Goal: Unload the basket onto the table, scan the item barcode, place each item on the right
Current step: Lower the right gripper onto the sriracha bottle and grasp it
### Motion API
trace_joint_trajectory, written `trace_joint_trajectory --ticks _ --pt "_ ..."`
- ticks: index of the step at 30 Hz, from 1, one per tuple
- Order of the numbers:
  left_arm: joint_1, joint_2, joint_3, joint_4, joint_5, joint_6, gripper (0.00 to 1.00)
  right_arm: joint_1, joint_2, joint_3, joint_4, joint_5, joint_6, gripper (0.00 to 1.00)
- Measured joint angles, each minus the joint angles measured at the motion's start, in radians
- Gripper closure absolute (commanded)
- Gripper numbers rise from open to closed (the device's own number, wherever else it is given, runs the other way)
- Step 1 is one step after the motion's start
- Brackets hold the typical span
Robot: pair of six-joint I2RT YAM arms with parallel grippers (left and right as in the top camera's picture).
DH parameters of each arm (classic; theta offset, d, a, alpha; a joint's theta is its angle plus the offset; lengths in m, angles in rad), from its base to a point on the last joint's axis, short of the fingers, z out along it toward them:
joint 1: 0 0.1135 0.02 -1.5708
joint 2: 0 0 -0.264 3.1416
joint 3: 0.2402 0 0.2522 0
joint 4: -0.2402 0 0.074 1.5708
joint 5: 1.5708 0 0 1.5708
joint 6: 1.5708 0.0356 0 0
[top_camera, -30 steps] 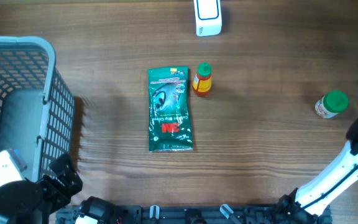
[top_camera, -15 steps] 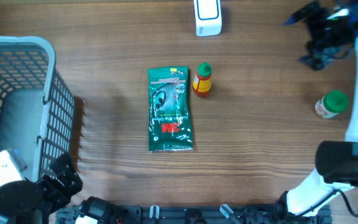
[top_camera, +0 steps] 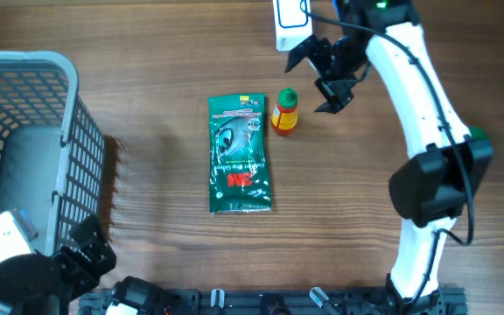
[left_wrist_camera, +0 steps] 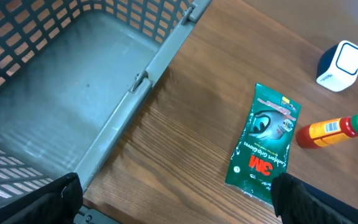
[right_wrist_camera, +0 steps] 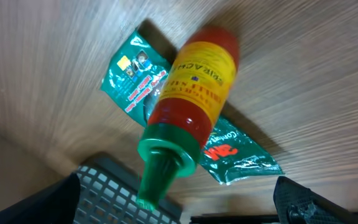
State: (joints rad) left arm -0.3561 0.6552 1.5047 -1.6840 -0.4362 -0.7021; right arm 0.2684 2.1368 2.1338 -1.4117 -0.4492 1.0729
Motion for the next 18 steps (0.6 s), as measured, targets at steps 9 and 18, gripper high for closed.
trace_joint_trajectory --ticks 9,18 --pt "0.000 0.000 0.000 0.000 0.000 0.000 0.00 0.087 0.005 -0.001 0.057 0.064 0.109 0.07" --pt "0.000 0.000 0.000 0.000 0.000 0.000 0.00 0.101 0.132 -0.001 0.035 0.103 0.146 0.43"
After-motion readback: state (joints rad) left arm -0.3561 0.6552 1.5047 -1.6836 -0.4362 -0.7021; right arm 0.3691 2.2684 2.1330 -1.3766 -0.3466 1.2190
